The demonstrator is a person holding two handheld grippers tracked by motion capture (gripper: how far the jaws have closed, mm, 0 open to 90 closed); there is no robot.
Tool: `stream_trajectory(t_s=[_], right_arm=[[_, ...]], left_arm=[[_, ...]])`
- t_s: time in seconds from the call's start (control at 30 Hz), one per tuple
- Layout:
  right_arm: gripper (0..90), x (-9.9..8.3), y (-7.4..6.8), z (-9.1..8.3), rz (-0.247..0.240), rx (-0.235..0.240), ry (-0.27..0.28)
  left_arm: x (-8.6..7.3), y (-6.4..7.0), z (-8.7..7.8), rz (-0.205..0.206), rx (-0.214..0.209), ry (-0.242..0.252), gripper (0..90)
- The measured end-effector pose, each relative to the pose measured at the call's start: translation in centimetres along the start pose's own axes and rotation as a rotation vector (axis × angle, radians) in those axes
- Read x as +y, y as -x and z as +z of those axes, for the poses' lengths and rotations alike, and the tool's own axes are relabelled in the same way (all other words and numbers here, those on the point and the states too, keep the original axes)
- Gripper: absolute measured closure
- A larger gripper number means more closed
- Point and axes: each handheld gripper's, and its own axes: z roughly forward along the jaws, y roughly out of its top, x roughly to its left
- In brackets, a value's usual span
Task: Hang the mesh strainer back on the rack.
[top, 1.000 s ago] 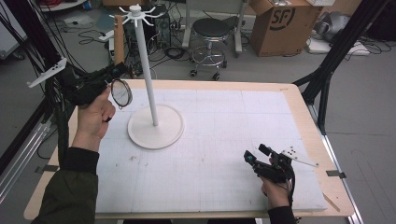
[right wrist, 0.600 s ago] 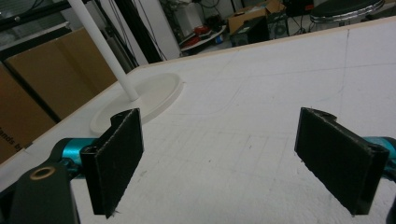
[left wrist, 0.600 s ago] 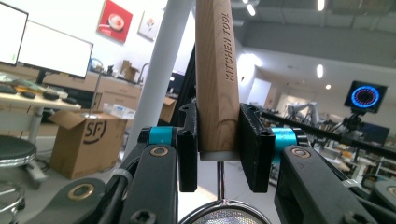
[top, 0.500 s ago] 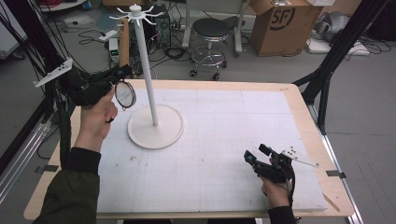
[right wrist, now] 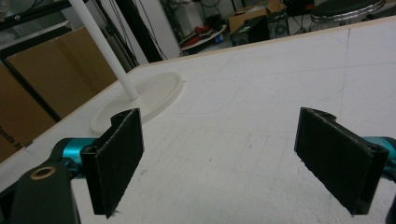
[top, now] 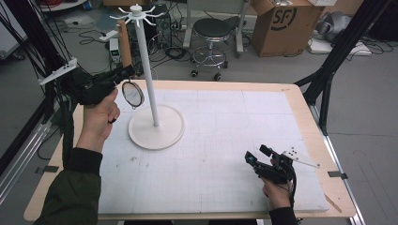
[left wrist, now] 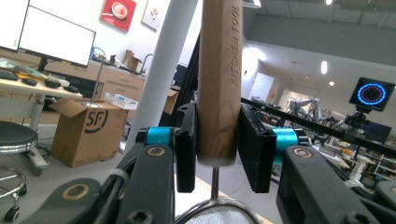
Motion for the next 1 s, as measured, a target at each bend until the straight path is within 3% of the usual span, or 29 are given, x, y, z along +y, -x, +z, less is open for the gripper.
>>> stream_trajectory(t_s=[0.1,0.23,0.5,0.57,0.73,0.87,1.0], right_arm=[[14.6,0.0,0.0,0.0,0.005,0.001,-0.003],[14.6,0.0,0.0,0.0,0.0,-0.001,-0.005],[14.7,-0.1,-0.1,0.1,-0.004,-0.002,-0.018],[14.7,-0.1,-0.2,0.1,-0.005,0.0,-0.022],[14.7,-0.2,-0.3,0.2,-0.004,-0.001,-0.024],[14.7,-0.2,-0.3,0.3,-0.015,-0.001,-0.026],[14.7,-0.2,-0.5,0.3,-0.02,0.0,-0.025]], left_arm=[[0.2,0.1,-0.1,0.008,0.032,0.006,62.7],[0.2,0.1,-0.3,0.012,0.04,-0.008,58.8],[0.1,1.2,-0.6,0.065,0.057,-0.037,53.1],[0.1,1.4,-0.8,0.075,0.068,-0.05,45.6],[-0.1,1.3,-1.7,0.06,0.051,-0.025,37.4],[-0.5,1.2,-2.5,0.049,0.078,-0.012,24.1],[-1.1,1.1,-3.1,0.046,0.081,-0.027,19.1]])
